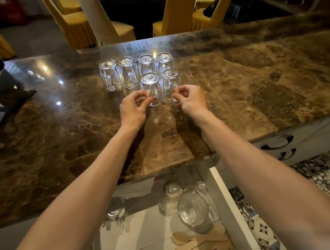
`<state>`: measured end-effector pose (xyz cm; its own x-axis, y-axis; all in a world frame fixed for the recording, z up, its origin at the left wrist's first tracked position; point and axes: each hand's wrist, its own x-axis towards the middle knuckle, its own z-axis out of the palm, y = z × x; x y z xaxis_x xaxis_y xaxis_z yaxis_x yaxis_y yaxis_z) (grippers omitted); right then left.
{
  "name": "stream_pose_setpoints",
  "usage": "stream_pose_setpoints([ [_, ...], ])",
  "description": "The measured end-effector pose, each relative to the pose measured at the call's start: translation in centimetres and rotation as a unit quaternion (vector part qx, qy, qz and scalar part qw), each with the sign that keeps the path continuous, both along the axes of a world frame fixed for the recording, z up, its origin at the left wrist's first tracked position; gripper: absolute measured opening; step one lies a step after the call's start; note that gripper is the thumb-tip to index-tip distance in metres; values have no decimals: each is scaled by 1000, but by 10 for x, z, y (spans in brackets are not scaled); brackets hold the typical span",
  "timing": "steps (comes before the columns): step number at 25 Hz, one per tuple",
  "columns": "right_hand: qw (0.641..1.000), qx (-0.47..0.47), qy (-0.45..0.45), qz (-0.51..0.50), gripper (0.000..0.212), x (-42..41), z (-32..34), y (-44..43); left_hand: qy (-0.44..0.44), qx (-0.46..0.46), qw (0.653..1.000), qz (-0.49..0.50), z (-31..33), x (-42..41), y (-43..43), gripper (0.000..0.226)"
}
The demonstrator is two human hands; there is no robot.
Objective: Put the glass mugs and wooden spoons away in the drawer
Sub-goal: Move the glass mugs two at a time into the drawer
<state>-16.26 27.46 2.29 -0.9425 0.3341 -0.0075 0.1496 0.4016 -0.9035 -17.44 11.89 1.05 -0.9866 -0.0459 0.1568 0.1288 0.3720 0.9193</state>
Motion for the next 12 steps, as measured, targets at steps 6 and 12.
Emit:
stream_pose_setpoints([
  [6,1000,-2,23,13,19,16,2,-2,15,-5,1000,-1,3,13,-9,26],
  [12,998,-14,44,32,21,33,3,-5,18,-5,1000,-16,12,32,-19,26],
])
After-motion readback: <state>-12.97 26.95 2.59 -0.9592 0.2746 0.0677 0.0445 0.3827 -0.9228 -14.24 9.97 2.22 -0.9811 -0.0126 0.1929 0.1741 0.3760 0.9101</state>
